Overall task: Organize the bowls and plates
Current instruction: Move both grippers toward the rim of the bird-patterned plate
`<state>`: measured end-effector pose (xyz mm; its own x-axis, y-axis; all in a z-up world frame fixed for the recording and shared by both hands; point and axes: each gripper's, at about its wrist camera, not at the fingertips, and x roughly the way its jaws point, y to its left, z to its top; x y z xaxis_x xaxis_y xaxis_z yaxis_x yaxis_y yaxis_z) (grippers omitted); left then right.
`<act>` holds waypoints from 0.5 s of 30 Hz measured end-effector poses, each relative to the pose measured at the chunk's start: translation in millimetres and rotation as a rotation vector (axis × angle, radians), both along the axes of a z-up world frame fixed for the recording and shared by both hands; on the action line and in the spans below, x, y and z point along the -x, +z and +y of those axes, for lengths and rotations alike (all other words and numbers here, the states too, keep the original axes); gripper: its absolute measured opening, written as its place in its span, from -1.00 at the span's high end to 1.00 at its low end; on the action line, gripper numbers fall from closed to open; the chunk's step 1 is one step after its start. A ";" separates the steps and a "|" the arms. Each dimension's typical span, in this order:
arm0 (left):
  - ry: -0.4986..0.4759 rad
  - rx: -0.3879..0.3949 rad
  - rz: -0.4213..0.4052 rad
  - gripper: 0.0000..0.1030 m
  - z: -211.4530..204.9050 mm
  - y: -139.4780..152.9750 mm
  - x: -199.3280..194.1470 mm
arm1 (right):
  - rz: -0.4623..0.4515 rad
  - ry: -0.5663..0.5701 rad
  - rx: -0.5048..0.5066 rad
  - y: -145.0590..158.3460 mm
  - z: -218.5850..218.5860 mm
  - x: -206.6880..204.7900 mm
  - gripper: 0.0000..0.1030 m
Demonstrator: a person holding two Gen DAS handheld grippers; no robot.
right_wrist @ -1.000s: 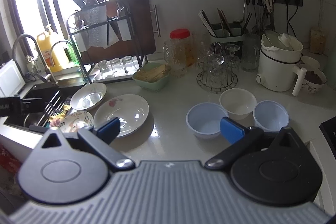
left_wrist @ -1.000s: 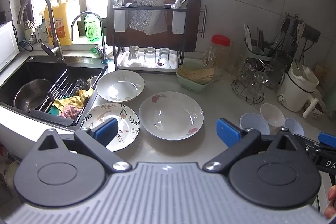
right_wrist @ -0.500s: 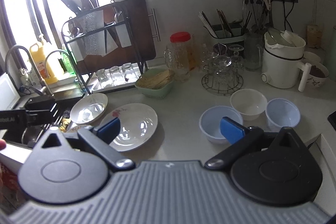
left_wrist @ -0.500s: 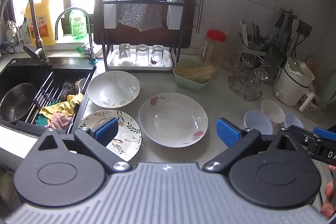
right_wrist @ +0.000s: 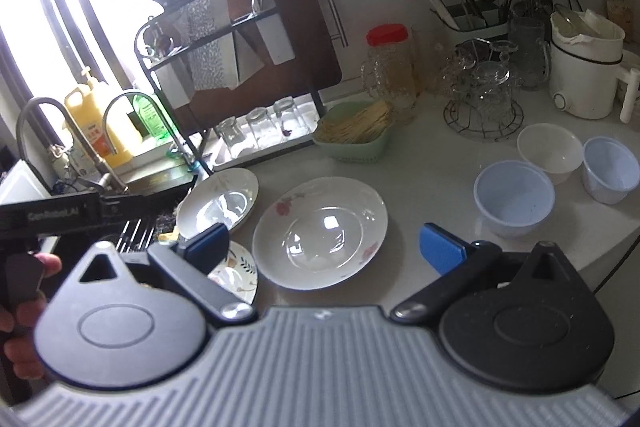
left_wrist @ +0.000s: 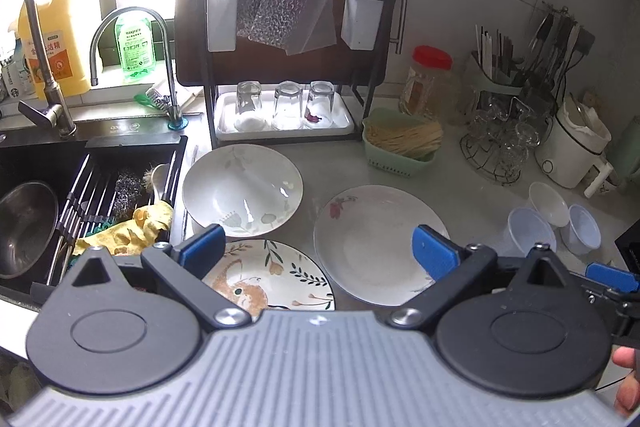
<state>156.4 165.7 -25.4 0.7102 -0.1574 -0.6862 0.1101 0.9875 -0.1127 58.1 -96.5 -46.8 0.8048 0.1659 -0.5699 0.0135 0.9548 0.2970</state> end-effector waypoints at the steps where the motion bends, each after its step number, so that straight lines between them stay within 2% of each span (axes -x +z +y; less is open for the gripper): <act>1: -0.011 0.002 0.005 -0.97 6.5 -1.9 -5.5 | 0.010 0.003 0.003 -2.4 5.9 -2.8 -1.00; 5: -0.036 -0.029 0.022 -0.97 32.8 -11.2 -23.7 | 0.029 0.010 -0.026 -10.8 26.8 -12.9 -1.00; 8: -0.066 -0.001 0.067 -0.97 53.9 -24.4 -32.7 | 0.025 0.013 -0.028 -14.7 46.4 -19.7 -1.00; 13: -0.079 0.044 0.162 -0.94 92.8 -57.0 -47.8 | 0.064 0.050 -0.017 -27.8 85.8 -35.0 -0.73; 15: -0.081 0.069 0.173 -0.94 111.4 -67.0 -52.6 | 0.090 0.062 -0.029 -34.6 99.9 -40.7 -0.62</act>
